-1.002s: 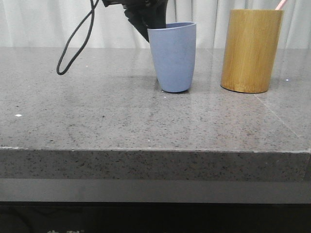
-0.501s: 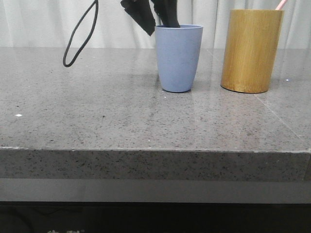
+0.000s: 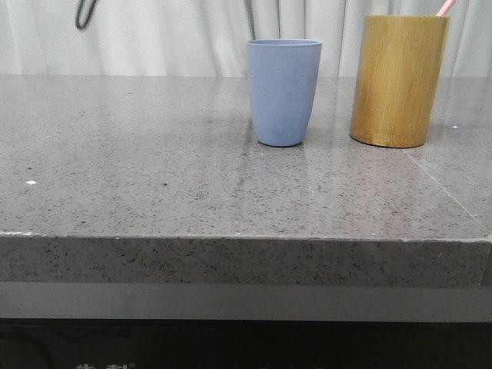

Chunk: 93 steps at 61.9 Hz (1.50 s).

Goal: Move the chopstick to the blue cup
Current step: 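Open the left gripper and lift it away from the cup, then reach the right gripper into the bamboo holder and grasp the pink chopstick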

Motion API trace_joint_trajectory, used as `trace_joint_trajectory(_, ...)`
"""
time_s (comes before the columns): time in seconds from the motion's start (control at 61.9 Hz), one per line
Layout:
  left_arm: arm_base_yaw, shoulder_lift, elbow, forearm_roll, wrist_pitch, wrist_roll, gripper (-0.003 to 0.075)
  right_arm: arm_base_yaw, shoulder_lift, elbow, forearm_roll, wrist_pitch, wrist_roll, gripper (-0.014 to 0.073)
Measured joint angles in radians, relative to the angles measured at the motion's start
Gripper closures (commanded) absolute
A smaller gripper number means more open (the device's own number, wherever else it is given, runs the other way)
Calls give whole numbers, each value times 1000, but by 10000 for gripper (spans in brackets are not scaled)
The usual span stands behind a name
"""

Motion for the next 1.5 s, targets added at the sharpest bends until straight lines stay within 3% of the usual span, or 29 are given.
trace_joint_trajectory(0.178, 26, -112, 55, 2, 2, -2, 353, 0, 66, -72, -56, 0, 104, 33)
trace_joint_trajectory(0.404, 35, -278, 258, 49, 2, -2, 353, 0, 224, -137, -48, -21, 160, 33)
trace_joint_trajectory(0.743, 35, -678, 848, 87, -205, -2, 353, -4, 515, -391, 28, -4, 158, 33)
trace_joint_trajectory(0.889, 35, -864, 1095, 89, -296, -2, 353, -65, 654, -560, 142, 84, 46, 33)
trace_joint_trajectory(1.083, 35, -1034, 1297, 89, -367, 0, 353, -191, 827, -723, 454, 200, -216, 33)
trace_joint_trajectory(1.18, 35, -1078, 1338, 89, -380, 0, 353, -207, 902, -768, 543, 221, -300, 33)
trace_joint_trajectory(1.374, 35, -1096, 1355, 89, -384, 1, 353, -207, 1017, -818, 598, 226, -353, 36)
trace_joint_trajectory(1.503, 35, -1096, 1355, 85, -390, 1, 353, -207, 1053, -823, 613, 208, -384, 124)
